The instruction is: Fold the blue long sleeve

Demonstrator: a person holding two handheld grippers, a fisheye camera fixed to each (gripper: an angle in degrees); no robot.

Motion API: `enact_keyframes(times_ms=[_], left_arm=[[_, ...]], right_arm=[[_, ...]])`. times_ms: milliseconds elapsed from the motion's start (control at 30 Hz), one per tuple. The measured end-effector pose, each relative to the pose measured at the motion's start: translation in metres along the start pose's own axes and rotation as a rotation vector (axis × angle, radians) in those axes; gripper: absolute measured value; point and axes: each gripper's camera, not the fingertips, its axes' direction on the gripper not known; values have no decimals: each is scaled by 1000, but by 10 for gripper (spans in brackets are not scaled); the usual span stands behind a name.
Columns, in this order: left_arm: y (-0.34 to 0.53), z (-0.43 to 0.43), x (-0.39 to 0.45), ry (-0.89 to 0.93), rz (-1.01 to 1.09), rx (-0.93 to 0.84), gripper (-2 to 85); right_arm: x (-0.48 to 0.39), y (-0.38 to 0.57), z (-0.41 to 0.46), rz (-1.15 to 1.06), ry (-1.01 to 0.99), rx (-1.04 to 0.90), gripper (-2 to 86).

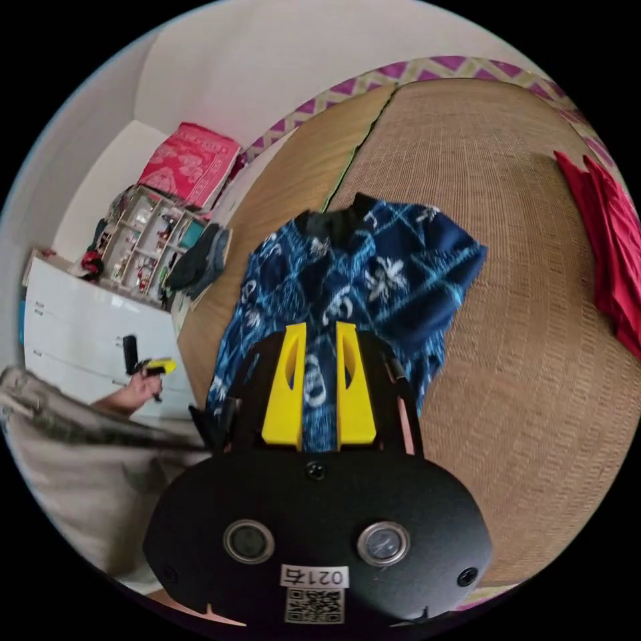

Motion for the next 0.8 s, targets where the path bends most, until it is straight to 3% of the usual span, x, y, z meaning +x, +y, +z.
enact_keyframes(times_ms=[133,267,333,533,800], left_arm=[[-2,-1,36,0,71,-38,-8],[26,-25,31,-51,38,-80,-10],[39,-41,20,-66,1,-71,-10],[64,-81,-8,-91,-51,-23,-10],[73,-131,-24,-97,-28,6,-10]], right_arm=[[6,-42,24,160,63,-4,82],[29,-51,29,428,-150,69,45],[12,-53,17,445,-131,119,28],[-147,-98,-2,97,-129,127,11],[-395,-148,118,-221,-300,31,19]])
